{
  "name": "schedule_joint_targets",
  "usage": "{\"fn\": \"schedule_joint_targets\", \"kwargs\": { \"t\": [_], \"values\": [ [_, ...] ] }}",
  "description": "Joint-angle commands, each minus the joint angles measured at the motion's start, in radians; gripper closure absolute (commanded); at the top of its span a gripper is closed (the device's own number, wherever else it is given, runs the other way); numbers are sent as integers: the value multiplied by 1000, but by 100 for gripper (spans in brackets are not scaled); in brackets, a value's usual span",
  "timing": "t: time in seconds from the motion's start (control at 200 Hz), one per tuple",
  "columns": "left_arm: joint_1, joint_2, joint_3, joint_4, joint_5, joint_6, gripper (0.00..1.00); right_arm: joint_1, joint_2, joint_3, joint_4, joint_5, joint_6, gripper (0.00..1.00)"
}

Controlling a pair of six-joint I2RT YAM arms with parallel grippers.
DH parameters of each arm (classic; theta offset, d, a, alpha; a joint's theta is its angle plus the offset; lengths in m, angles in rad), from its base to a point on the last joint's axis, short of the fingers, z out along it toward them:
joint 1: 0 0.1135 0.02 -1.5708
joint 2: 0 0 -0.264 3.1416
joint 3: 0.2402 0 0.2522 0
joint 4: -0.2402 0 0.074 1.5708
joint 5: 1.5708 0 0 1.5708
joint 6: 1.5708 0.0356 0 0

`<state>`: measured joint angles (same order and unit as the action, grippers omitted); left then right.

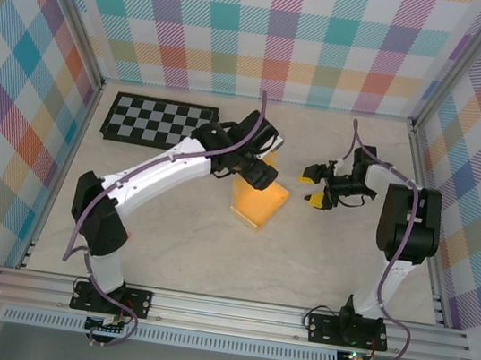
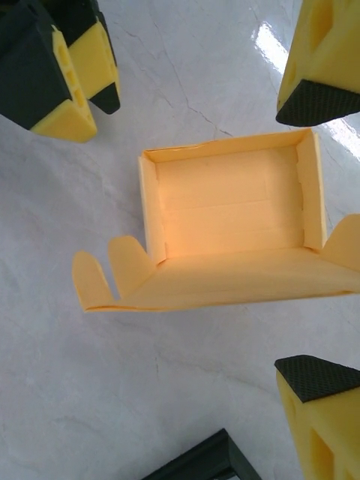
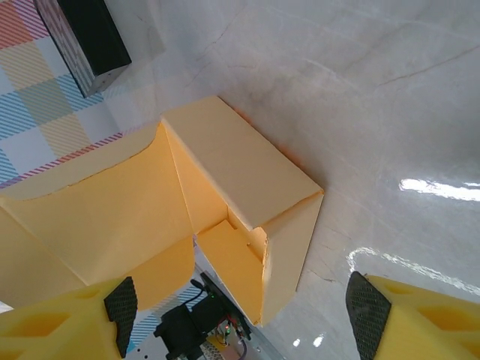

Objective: Fold the paper box

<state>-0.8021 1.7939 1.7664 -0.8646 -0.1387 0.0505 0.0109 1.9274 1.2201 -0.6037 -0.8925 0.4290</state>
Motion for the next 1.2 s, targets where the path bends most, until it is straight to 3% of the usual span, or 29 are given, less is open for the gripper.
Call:
{"fn": "schedule_joint_targets", "kwargs": {
  "t": [0.0, 0.275, 0.435, 0.52, 0.76, 0.915, 1.055, 1.2],
  "values": [
    [23, 71, 33, -57, 25, 4, 21, 0, 5, 20, -30, 11, -25, 24],
    [57, 155, 74, -86, -1, -48, 34, 0, -1, -3, -23, 15, -26, 24],
    [58, 171, 85, -114, -14, -42, 87, -1, 4, -5, -20, 14, -27, 25],
    [58, 155, 86, -113, -21, -29, 100, -1, 9, -5, -21, 2, -31, 25],
    [60, 74, 96, -105, -10, 81, 100, 24, 58, 23, -65, -63, -124, 24],
    [71, 21, 110, -111, 82, 108, 100, 40, 73, 40, -77, -83, -148, 17],
    [87, -20, 86, -95, 208, 106, 100, 52, 90, 73, -82, -154, -165, 18],
    [100, -18, 82, -82, 247, 101, 100, 69, 115, 85, -66, -232, -191, 19]
  ]
}}
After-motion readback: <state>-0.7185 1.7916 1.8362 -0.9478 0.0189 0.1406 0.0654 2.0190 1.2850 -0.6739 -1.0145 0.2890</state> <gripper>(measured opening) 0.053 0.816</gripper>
